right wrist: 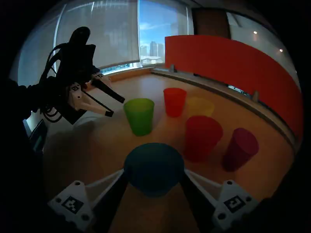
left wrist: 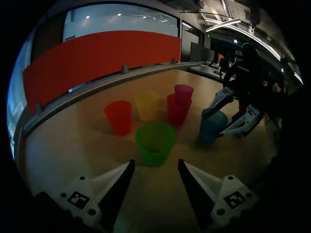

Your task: Pour water

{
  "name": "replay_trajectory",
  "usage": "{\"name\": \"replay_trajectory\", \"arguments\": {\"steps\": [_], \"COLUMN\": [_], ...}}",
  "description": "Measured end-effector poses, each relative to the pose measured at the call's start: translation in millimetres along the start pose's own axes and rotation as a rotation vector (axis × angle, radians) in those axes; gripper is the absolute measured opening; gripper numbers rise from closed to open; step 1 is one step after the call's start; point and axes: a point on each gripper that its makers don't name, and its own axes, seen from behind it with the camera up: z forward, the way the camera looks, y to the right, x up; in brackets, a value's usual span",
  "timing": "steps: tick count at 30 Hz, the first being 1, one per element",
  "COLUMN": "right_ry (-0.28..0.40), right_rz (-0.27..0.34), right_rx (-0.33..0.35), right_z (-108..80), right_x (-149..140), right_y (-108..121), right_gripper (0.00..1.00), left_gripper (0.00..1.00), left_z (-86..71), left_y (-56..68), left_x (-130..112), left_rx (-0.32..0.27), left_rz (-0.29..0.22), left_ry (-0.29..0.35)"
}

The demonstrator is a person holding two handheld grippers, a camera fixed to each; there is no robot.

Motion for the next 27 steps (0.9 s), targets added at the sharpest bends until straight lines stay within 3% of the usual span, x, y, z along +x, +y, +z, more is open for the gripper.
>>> {"name": "replay_trajectory", "arguments": {"steps": [13, 27], "right_ry": [0.04, 0.079], "right_rz": [0.001, -0.013], "right_rx": [-0.034, -0.099], "right_z": [-28.0, -56.8], "right_x": [21.1, 37.4], "right_y": [7.1, 23.8], "right_gripper": [0.89, 0.89], "left_gripper": [0.82, 0.82], "left_z": [4.3, 28.1], "left_y": [0.3, 1.2], "left_x": [0.5, 4.0], "left_rx": [-0.003, -0.018], "left_rz": [0.003, 0.003], "left_ry": [-0.012, -0.04]}}
